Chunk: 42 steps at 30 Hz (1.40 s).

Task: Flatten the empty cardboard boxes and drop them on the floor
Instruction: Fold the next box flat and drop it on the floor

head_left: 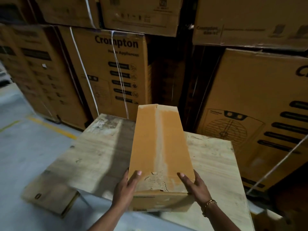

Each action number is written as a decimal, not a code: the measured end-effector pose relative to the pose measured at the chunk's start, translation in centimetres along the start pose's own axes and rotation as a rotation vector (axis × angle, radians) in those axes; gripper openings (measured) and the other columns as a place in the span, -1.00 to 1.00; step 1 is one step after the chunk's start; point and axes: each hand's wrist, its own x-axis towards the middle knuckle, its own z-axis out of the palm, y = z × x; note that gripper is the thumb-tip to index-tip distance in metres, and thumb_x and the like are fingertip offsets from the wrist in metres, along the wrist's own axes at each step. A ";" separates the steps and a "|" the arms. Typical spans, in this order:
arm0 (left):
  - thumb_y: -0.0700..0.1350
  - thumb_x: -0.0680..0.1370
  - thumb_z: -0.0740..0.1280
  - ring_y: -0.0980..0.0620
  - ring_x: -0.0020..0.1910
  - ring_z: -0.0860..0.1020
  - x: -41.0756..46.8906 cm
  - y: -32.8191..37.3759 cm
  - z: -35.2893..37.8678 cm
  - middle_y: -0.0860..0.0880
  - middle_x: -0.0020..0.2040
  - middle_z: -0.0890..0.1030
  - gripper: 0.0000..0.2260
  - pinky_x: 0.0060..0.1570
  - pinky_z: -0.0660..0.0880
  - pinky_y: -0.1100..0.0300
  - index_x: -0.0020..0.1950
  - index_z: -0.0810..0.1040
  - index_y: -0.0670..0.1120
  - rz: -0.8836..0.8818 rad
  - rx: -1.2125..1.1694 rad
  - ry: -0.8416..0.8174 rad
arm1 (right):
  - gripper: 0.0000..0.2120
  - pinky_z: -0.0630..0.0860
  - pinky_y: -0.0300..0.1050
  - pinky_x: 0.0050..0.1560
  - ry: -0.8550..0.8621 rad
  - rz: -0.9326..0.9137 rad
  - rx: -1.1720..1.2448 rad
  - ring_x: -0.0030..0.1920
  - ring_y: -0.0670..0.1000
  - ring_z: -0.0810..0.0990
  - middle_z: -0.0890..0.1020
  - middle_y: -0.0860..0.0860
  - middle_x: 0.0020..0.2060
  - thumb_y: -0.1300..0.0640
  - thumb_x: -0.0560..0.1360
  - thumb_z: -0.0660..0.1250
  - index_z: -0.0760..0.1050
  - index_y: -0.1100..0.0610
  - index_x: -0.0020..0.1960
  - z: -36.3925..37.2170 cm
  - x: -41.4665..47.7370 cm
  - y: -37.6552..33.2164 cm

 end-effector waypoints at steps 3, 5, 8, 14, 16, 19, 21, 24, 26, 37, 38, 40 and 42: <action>0.67 0.18 0.05 -0.10 0.43 0.39 1.7 -1.7 -1.4 -0.02 0.50 0.38 0.11 0.30 0.39 0.03 0.59 0.19 0.05 -0.048 0.144 -0.034 | -0.18 0.57 -0.26 -0.26 -0.002 0.023 -0.063 -0.03 -0.15 0.64 0.66 -0.18 0.07 -0.49 0.24 0.39 0.39 -0.13 0.40 1.9 1.0 0.2; 0.71 0.18 0.02 -0.07 0.44 0.39 2.1 -2.5 -1.9 0.03 0.52 0.36 0.13 0.33 0.38 0.00 0.60 0.13 0.07 -0.028 0.227 -0.074 | -0.16 0.63 -0.15 -0.20 0.038 0.030 -0.105 -0.05 -0.10 0.66 0.66 -0.13 0.08 -0.52 0.24 0.37 0.38 -0.13 0.40 2.4 1.2 0.8; 0.66 0.25 0.12 -0.04 0.53 0.24 1.5 -1.8 -2.1 0.06 0.61 0.10 0.12 0.37 0.33 -0.01 0.62 -0.12 0.09 0.092 0.407 -0.121 | -0.10 0.64 0.07 0.03 0.042 -0.016 -0.188 0.05 -0.01 0.65 0.62 -0.09 0.17 -0.59 0.19 0.30 0.32 -0.15 0.40 2.4 1.5 0.8; 0.69 0.12 0.19 -0.03 0.59 -0.04 0.9 -0.7 -1.4 0.06 0.60 -0.30 0.28 0.44 0.26 -0.12 0.60 -0.29 0.08 0.284 0.704 -0.119 | 0.13 0.37 0.18 0.39 0.028 -0.137 -0.543 0.50 0.11 0.25 0.13 -0.02 0.58 -0.68 0.22 0.05 0.02 -0.03 0.59 2.3 1.3 -0.6; 0.70 0.11 0.18 -0.06 0.60 -0.05 1.0 -0.5 -1.0 0.03 0.59 -0.36 0.29 0.43 0.29 -0.12 0.60 -0.28 0.07 0.293 0.770 -0.126 | 0.12 0.33 0.22 0.41 0.001 -0.195 -0.685 0.54 0.09 0.15 0.00 -0.09 0.60 -0.70 0.22 -0.03 -0.03 -0.07 0.59 2.4 0.7 -0.9; 0.63 0.21 0.23 -0.04 0.60 -0.02 0.8 -0.6 -0.6 0.06 0.57 -0.39 0.21 0.39 0.34 -0.03 0.61 -0.24 0.07 0.280 0.775 -0.109 | 0.09 0.20 0.24 0.48 -0.039 -0.272 -0.824 0.57 0.05 -0.02 -0.12 -0.14 0.59 -0.69 0.24 0.01 -0.08 -0.13 0.59 2.6 -0.6 -1.1; 0.50 0.35 0.28 0.01 0.59 0.04 0.7 -1.1 -0.7 0.13 0.58 -0.36 0.06 0.36 0.36 0.03 0.61 -0.21 0.09 0.280 0.731 -0.092 | 0.13 0.17 0.22 0.50 -0.089 -0.273 -0.881 0.58 0.05 -0.10 -0.18 -0.16 0.58 -0.71 0.19 0.04 -0.12 -0.14 0.59 2.3 -1.1 -0.9; 0.35 0.50 0.26 0.00 0.53 0.24 0.3 -1.0 -1.1 0.14 0.62 -0.14 -0.16 0.31 0.38 0.03 0.61 -0.13 0.15 0.280 0.676 -0.053 | 0.14 0.21 0.19 0.49 -0.108 -0.284 -0.933 0.58 0.06 -0.04 -0.17 -0.14 0.59 -0.70 0.18 0.04 -0.14 -0.14 0.59 1.4 -1.1 -0.4; 0.36 0.53 0.19 -0.05 0.42 0.40 -0.1 -0.8 -1.5 0.09 0.59 0.17 -0.28 0.27 0.41 0.02 0.60 0.01 0.18 0.253 0.625 0.017 | 0.07 0.24 0.16 0.48 -0.088 -0.326 -0.974 0.57 0.05 0.04 -0.11 -0.13 0.59 -0.65 0.26 0.04 -0.13 -0.12 0.59 0.8 -1.2 -0.6; 0.12 0.40 0.53 -0.29 0.42 0.32 -2.2 -2.5 -6.6 -0.20 0.50 0.28 -0.08 0.20 0.42 -0.26 0.58 0.04 -0.05 0.195 0.337 0.729 | -0.22 0.62 -0.04 -0.26 0.356 -0.516 -0.657 -0.01 0.02 0.59 0.41 0.01 0.39 0.05 0.46 0.43 0.09 -0.08 0.55 -4.1 -2.5 -0.7; 0.07 0.38 0.56 -0.31 0.44 0.26 -1.6 -3.1 -7.1 -0.21 0.51 0.24 -0.07 0.22 0.36 -0.30 0.57 0.08 -0.08 0.198 0.445 0.750 | -0.16 0.63 -0.01 -0.25 0.408 -0.483 -0.634 0.03 0.04 0.57 0.38 0.02 0.40 0.12 0.43 0.47 0.07 -0.08 0.55 -5.1 -2.4 -0.6; 0.01 0.36 0.57 -0.30 0.48 0.19 -0.2 -4.1 -7.8 -0.20 0.53 0.24 -0.17 0.27 0.26 -0.33 0.53 0.26 -0.11 0.237 0.705 0.679 | -0.08 0.61 0.17 0.02 0.484 -0.395 -0.663 0.27 0.14 0.47 0.26 0.04 0.48 0.18 0.37 0.51 0.06 -0.05 0.57 -6.7 -1.9 -0.5; 0.00 0.39 0.50 -0.26 0.48 0.21 1.2 -4.6 -7.8 -0.16 0.49 0.35 -0.36 0.30 0.25 -0.33 0.44 0.44 -0.10 0.321 0.919 0.539 | -0.11 0.42 0.27 0.29 0.463 -0.284 -0.846 0.45 0.17 0.27 0.16 0.01 0.54 0.12 0.36 0.51 0.10 -0.05 0.56 -7.5 -1.2 -0.3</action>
